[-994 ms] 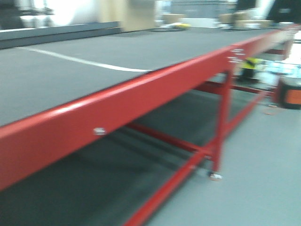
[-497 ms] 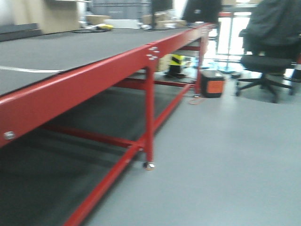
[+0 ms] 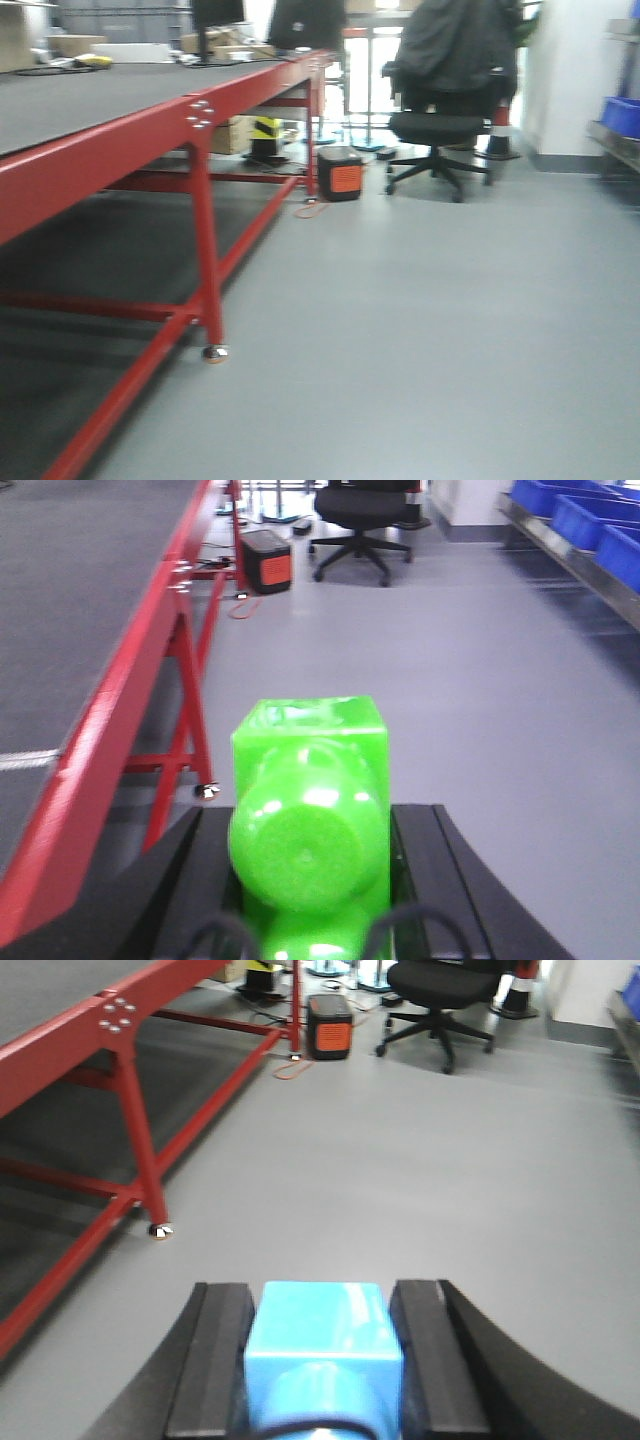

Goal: Grab block from conveyor and place in blue bin
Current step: 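Drive the base away from the conveyor, holding both blocks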

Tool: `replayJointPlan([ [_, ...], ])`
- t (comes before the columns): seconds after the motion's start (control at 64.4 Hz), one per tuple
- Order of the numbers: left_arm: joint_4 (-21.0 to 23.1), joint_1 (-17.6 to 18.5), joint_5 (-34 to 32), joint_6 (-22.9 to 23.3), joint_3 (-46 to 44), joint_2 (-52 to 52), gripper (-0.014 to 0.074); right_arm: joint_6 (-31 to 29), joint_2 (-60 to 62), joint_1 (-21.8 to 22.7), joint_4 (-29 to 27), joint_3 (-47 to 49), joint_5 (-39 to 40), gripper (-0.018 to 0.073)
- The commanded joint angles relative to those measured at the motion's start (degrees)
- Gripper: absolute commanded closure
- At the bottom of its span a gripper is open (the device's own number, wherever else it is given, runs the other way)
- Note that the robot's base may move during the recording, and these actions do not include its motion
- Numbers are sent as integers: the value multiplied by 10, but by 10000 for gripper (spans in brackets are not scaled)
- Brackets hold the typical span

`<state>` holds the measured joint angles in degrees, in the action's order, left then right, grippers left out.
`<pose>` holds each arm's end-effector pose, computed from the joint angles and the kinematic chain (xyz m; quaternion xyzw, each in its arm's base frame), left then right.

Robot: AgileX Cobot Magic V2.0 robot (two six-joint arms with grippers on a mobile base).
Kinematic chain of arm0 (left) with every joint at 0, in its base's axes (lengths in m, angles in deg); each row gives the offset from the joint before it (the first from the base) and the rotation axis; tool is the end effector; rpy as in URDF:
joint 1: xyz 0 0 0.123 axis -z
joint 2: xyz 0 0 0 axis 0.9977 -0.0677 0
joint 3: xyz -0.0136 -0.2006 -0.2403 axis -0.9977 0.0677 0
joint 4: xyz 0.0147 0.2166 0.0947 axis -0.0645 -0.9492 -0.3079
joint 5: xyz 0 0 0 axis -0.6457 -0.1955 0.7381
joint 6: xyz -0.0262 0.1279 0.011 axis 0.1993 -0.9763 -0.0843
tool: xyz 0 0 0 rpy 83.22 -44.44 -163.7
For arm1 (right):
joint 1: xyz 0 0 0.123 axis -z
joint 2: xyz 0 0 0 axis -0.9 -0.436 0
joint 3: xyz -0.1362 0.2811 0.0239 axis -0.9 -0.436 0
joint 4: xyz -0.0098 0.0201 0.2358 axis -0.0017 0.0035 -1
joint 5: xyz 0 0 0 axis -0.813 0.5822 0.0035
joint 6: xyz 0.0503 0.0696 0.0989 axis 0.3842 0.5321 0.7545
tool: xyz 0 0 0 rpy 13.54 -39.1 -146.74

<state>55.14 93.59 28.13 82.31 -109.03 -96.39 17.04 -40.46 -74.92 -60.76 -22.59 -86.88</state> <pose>0.0977 -0.0201 0.4501 0.0807 0.8020 -0.0522 0.5895 0.1001 0.0178 0.4279 -0.0727 0.8110 0.0519 0.5782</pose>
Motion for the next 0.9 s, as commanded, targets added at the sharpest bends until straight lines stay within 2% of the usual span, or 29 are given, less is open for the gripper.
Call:
replayJointPlan([
  [0.0, 3, 5, -12, 3, -5, 1, 707, -3, 3, 2, 6, 3, 13, 722],
  [0.885, 3, 5, -12, 3, -5, 1, 707, -3, 3, 2, 6, 3, 13, 722],
])
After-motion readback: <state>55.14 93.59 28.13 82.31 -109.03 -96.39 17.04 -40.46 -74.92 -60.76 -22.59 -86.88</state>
